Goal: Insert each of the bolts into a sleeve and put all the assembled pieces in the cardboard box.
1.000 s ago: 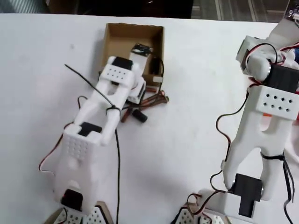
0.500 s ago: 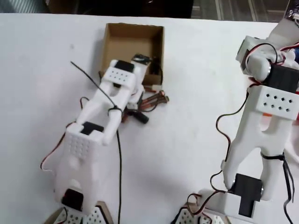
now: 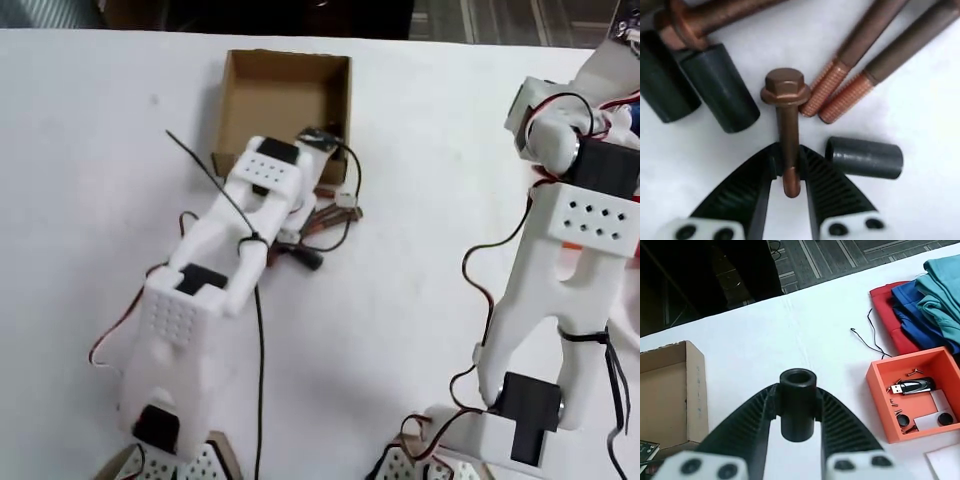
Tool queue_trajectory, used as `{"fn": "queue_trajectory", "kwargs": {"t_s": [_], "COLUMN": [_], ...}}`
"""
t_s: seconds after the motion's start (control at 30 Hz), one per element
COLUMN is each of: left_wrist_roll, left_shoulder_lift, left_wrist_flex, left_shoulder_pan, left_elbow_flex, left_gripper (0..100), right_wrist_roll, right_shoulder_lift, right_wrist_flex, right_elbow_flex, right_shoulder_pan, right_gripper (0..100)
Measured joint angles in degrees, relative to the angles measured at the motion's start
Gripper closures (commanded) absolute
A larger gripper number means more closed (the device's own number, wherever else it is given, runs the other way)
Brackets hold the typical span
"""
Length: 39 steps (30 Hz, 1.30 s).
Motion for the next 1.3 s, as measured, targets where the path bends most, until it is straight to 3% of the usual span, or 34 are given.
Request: {"fn": "queue_trajectory", "kwargs": {"t_s": [0.47, 0.57, 0.67, 0.8, 0.87, 1.03, 1.13, 1.3], "left_wrist_roll": [-13.27, -21.1, -34.73, -55.56, -59.52, -58.46, -57.93, -54.24], "left_shoulder_lift": [-22.42, -28.84, -34.2, -36.48, -36.48, -36.57, -36.57, -37.89], "left_wrist_flex": [16.09, 16.09, 15.21, 5.63, -2.2, -17.49, -23.12, -27.96], "left_shoulder_pan": [-1.23, -6.15, -12.66, -22.59, -25.76, -28.22, -28.4, -28.57], "left_elbow_flex": [4.13, 12.48, 24.35, 38.86, 43.25, 50.64, 54.33, 56.09], "left_gripper": [97, 97, 97, 97, 97, 94, 86, 86], "right_wrist_roll": [0.0, 0.0, 0.0, 0.0, 0.0, 0.0, 0.0, 0.0], "right_shoulder_lift": [0.0, 0.0, 0.0, 0.09, 0.09, 0.09, 0.09, 0.09], "right_wrist_flex": [0.0, 0.0, 0.0, 0.0, 0.0, 0.0, 0.0, 0.0], "right_elbow_flex": [0.0, 0.0, 0.0, 0.0, 0.0, 0.0, 0.0, 0.0], "right_shoulder_pan": [0.0, 0.0, 0.0, 0.0, 0.0, 0.0, -0.09, 0.0], "right_gripper": [97.6, 97.6, 97.6, 97.6, 97.6, 97.6, 97.6, 97.6]}}
